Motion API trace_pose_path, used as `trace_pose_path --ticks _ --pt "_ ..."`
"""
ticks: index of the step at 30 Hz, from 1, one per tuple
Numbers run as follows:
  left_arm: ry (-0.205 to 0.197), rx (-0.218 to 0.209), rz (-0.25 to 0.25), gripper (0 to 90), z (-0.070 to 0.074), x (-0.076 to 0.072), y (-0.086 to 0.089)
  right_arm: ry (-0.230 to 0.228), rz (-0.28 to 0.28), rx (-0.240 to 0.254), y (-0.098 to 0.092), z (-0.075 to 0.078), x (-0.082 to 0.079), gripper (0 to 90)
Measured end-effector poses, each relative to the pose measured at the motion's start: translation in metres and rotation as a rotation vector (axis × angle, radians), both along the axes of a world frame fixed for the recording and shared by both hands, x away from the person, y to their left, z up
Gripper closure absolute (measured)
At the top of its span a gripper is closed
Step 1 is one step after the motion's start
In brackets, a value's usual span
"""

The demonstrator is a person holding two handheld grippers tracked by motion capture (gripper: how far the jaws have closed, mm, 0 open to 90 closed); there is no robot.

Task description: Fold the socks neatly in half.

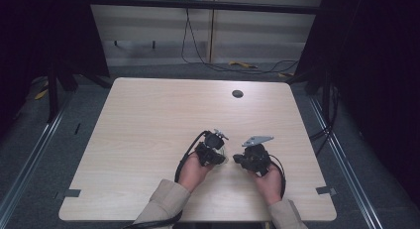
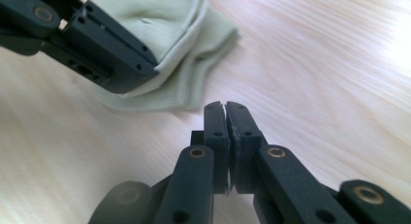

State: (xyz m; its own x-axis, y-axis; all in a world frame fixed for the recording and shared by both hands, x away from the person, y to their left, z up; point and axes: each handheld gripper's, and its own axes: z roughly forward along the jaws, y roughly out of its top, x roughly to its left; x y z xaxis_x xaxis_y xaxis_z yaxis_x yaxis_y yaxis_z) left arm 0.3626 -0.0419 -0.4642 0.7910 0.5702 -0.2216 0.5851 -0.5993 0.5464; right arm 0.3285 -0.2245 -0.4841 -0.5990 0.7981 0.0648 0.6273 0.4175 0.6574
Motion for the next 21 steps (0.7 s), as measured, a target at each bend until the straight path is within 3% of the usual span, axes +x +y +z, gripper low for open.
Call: trace_pose_path --ticks 1,3,5,7,13,16,17,19,21 --pt "0.017 -0.012 0.004 86.0 -0.001 0.000 0.000 -0.005 -0.008 -0.010 -0.002 0.000 0.000 86.8" --pt "-0.003 -0.014 0.003 70.8 0.002 -0.001 0.002 -0.007 -0.018 0.009 -0.005 0.001 -0.001 85.7" --pt "-0.020 -0.027 -0.001 64.2 0.010 -0.002 0.009 -0.026 -0.008 0.024 -0.003 0.006 -0.004 83.9" --pt "-0.060 -0.055 0.030 63.6 0.026 -0.001 0.027 -0.036 0.002 0.041 0.001 0.013 -0.006 82.8" --pt "-0.072 -0.047 0.102 63.0 0.030 0.004 0.056 -0.072 0.063 0.074 0.024 0.027 -0.009 81.7" --pt "-0.059 -0.048 0.126 63.0 0.024 0.007 0.067 -0.058 0.089 0.062 0.039 0.028 -0.006 80.5" --pt "-0.055 -0.043 0.135 63.0 0.020 0.008 0.070 -0.036 0.062 0.023 0.044 0.023 0.000 80.5" --pt "-0.052 -0.038 0.132 63.0 0.018 0.009 0.071 -0.022 0.054 0.018 0.044 0.021 0.003 80.4" --pt "-0.051 -0.032 0.132 63.0 0.015 0.009 0.072 0.036 0.017 0.035 0.040 0.012 0.011 79.1"
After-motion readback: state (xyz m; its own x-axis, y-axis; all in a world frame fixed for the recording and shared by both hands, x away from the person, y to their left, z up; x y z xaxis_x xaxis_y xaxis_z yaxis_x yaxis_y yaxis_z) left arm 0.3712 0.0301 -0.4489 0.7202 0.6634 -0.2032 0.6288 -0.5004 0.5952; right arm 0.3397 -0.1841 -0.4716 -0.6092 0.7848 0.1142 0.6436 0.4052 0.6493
